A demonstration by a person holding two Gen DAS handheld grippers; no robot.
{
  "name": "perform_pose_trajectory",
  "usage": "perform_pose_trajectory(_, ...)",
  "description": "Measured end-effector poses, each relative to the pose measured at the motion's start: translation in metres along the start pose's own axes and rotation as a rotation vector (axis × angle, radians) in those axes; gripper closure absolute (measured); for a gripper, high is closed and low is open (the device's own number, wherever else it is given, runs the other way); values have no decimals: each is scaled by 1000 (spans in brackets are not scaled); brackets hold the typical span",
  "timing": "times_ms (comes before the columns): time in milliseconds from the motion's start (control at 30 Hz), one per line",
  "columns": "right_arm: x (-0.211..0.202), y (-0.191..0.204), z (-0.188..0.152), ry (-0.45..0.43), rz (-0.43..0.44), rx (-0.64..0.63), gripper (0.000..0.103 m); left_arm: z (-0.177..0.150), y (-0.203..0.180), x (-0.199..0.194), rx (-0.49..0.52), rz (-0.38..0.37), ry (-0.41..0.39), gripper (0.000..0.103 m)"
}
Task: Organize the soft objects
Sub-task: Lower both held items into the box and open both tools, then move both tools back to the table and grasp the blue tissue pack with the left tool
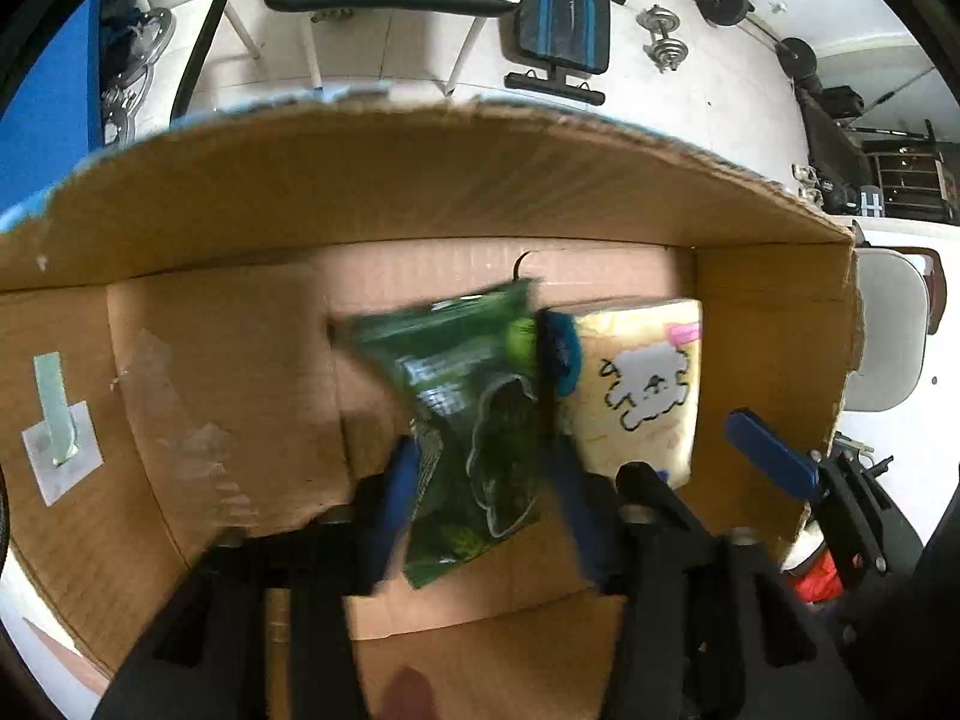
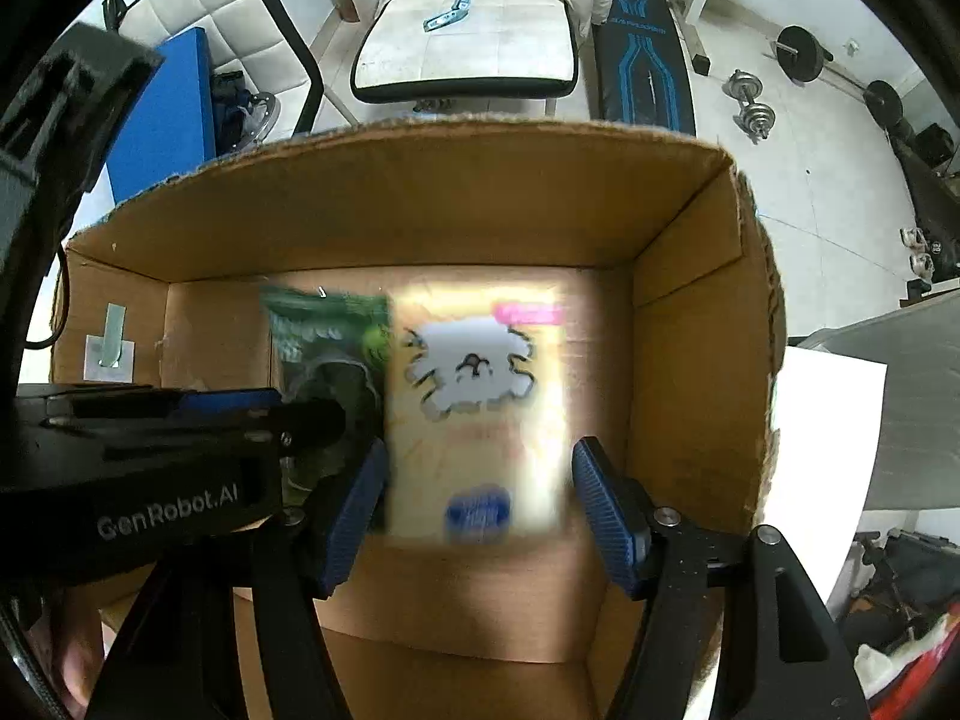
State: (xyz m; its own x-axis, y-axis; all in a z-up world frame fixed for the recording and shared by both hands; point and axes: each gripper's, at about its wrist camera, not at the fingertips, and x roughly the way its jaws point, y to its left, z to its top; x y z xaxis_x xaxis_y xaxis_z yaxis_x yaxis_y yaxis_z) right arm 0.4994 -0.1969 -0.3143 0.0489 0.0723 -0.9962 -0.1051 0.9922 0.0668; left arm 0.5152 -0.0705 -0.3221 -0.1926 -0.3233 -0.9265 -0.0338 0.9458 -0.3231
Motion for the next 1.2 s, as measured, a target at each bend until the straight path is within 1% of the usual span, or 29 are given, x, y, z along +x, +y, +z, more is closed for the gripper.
perform_pose_trajectory(33, -1, 1, 1, 2, 0, -1, 29, -3, 0, -5, 1, 1, -15, 30)
perform_pose_trajectory(67, -4, 0, 1, 1, -1, 1, 24, -7, 1, -11, 5, 3, -34, 26)
perform_pose_trajectory(133, -13, -1, -4, -4, 2, 2, 24, -16, 2, -20, 14, 7, -63, 16)
perform_pose_trajectory(167, -16, -2, -5, -4, 2, 4, 23, -21, 3, -25, 17, 15, -76, 12)
perform_pose_trajectory(200, -21, -1, -8, -8, 3, 6, 21, -27, 4, -31, 19, 34, -93, 6)
perform_pose_trajectory(233, -22, 0, -9, -11, 2, 6, 13, -34, 5, -36, 24, 47, -115, 4)
perform_pose_trajectory(267, -26, 1, -12, -19, 0, 4, 7, -42, 7, -42, 28, 59, -134, 4)
perform_pose_trajectory(333, -37, 5, -23, -36, -15, -1, 6, -61, 10, -54, 31, 89, -170, 3)
perform_pose_trajectory(367, -42, 8, -31, -49, -34, -8, 3, -67, 9, -58, 32, 94, -185, 2)
perform_pose_trajectory(400, -45, 10, -36, -58, -51, -14, 0, -80, 11, -66, 32, 112, -205, 2)
perform_pose_trajectory(433, -46, 12, -37, -66, -62, -17, 0, -86, 10, -70, 32, 126, -222, 1)
perform_pose_trajectory(533, -63, 19, -59, -109, -103, -33, 0, -114, 13, -89, 32, 160, -283, 1)
perform_pose_trajectory(567, -69, 21, -65, -128, -106, -29, 0, -118, 12, -93, 34, 167, -298, 1)
perform_pose_trajectory(600, -76, 22, -71, -158, -98, -26, 0, -126, 10, -99, 35, 175, -319, 1)
perform_pose_trajectory(667, -89, 26, -81, -199, -99, -26, 0, -130, 6, -109, 35, 192, -357, 1)
perform_pose_trajectory(700, -96, 27, -87, -211, -98, -26, 0, -139, 5, -115, 40, 197, -376, 1)
perform_pose_trajectory(867, -129, 33, -112, -254, -37, -12, 0, -175, -8, -140, 59, 242, -472, 1)
perform_pose_trajectory(933, -141, 35, -123, -273, -22, -8, 0, -188, -11, -146, 63, 248, -498, 1)
perform_pose_trajectory(1033, -154, 36, -147, -289, 9, 2, 0, -220, -8, -146, 89, 260, -501, 1)
perform_pose_trajectory(1100, -154, 36, -174, -267, 14, -5, 0, -244, -2, -137, 119, 286, -490, 1)
perform_pose_trajectory(1133, -151, 36, -183, -253, 12, -8, 0, -257, 3, -128, 142, 313, -475, 1)
perform_pose_trajectory(1167, -143, 36, -198, -222, 8, -16, 0, -271, 7, -112, 165, 346, -441, 1)
perform_pose_trajectory(1200, -135, 35, -210, -196, 7, -14, 0, -281, 10, -98, 183, 365, -407, 1)
